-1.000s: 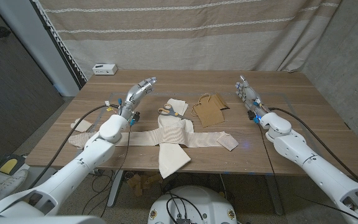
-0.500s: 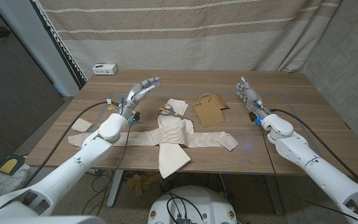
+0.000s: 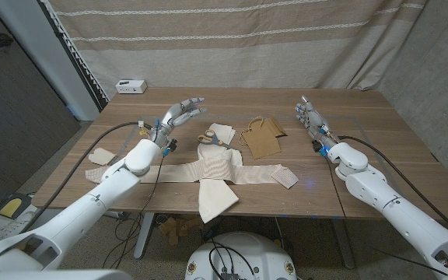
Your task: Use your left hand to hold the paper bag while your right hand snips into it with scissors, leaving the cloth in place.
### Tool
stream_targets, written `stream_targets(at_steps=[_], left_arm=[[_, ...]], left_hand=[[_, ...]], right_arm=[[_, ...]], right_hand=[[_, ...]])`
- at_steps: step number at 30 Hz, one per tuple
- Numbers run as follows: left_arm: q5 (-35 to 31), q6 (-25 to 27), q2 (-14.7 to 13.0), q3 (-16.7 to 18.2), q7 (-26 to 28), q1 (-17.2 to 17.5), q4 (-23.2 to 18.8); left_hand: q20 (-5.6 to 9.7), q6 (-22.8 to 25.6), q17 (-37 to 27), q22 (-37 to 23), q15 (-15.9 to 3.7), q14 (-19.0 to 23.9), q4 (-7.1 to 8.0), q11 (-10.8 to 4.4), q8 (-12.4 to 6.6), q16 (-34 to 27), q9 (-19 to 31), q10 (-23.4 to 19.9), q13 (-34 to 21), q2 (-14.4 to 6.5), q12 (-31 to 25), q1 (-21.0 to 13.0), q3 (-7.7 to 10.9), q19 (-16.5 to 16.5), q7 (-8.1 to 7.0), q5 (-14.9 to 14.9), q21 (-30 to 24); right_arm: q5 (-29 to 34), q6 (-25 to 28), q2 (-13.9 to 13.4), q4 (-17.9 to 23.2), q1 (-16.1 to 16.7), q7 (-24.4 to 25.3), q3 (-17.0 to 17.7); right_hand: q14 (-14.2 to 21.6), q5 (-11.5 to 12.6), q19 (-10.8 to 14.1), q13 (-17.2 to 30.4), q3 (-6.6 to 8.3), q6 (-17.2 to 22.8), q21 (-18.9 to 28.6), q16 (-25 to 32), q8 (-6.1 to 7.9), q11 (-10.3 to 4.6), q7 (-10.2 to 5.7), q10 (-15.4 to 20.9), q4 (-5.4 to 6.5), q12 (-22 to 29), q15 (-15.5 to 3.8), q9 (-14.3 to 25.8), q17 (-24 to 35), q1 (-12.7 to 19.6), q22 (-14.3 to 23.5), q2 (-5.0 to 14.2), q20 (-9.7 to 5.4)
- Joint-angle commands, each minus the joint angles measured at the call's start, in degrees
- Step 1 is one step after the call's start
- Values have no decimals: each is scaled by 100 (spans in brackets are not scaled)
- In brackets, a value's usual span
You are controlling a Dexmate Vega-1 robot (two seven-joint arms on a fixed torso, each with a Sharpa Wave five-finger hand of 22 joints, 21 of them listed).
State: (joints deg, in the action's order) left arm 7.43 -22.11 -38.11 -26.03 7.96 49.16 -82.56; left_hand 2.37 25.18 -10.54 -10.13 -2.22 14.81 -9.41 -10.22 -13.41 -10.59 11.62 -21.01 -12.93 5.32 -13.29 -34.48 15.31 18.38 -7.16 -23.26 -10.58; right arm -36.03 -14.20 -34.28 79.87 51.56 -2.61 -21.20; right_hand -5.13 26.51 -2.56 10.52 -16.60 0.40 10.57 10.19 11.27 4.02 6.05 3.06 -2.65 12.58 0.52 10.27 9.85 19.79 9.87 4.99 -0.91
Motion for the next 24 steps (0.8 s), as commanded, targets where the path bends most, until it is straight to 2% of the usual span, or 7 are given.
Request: stream_targets(at_steps=[1,8,11,14,16,19,24], left_arm=[[-321,195,-100,-86,67,-74,-184],[-827,411,-243,-153,274,-83,-394],[-1045,516,-306,-169,378,-65,-506],[-1126,524,-318,-178,431,-59,-520],[-1295,550,-344,-203,517,-66,-533],[-1516,524,-321,-215,751,-37,-531],[-1731,662,-400,-254,773,-34,-628]], left_hand=[[748,5,-25,-8,-1014,-15,29,-16,5,-20,28,3,-16,145,0,18,-17,-22,4,9,-24],[748,-16,-26,-10,-1004,62,61,-10,21,-55,32,-67,-10,234,-26,86,-76,-21,5,-6,-37],[747,-71,-28,-12,-998,107,82,-8,46,-72,34,-100,-8,266,-38,131,-108,-22,-1,-14,-43],[738,-113,-30,-13,-997,129,93,-21,64,-79,36,-117,-7,281,-42,154,-125,-26,-23,-20,-45],[738,-144,-31,-14,-998,147,99,-22,77,-85,37,-117,-6,287,-41,165,-133,-16,-27,-26,-52],[813,-82,-36,-32,-1007,351,111,-46,51,-138,47,-224,2,284,-72,162,-160,394,-41,-85,-209],[811,-117,-37,-38,-1015,399,104,-23,66,-141,49,-266,4,287,-82,140,-164,453,-29,-106,-223]], right_arm=[[31,52,-98,164,87,77,30],[176,89,-161,325,121,186,-6],[227,80,-188,401,142,215,-12],[271,76,-211,433,140,224,-19],[296,70,-205,455,150,272,-16],[310,44,-203,462,161,273,-16],[315,4,-191,481,195,286,-11]], right_hand=[[-16,26,-13,14,5,-18,32,22,-21,19,42,11,-21,17,38,24,19,79,17,-6,-4],[-10,35,-3,14,24,-23,37,22,-18,4,40,16,-33,17,29,24,19,112,17,19,-7],[-107,48,-42,15,57,-128,27,-9,-49,-28,18,-203,-57,-69,18,25,22,177,19,63,1],[-105,51,-48,16,64,-151,27,-4,-52,-34,3,-254,-63,-85,41,26,22,193,19,73,1],[-61,54,-44,18,74,-162,31,17,-48,17,-6,-300,-70,-96,121,26,23,213,19,89,13],[48,58,14,15,79,-90,53,52,-14,151,87,-204,-82,-52,203,26,23,241,19,94,10],[63,60,33,14,79,-85,59,53,-12,179,112,-202,-88,-52,219,26,23,251,18,92,17]])
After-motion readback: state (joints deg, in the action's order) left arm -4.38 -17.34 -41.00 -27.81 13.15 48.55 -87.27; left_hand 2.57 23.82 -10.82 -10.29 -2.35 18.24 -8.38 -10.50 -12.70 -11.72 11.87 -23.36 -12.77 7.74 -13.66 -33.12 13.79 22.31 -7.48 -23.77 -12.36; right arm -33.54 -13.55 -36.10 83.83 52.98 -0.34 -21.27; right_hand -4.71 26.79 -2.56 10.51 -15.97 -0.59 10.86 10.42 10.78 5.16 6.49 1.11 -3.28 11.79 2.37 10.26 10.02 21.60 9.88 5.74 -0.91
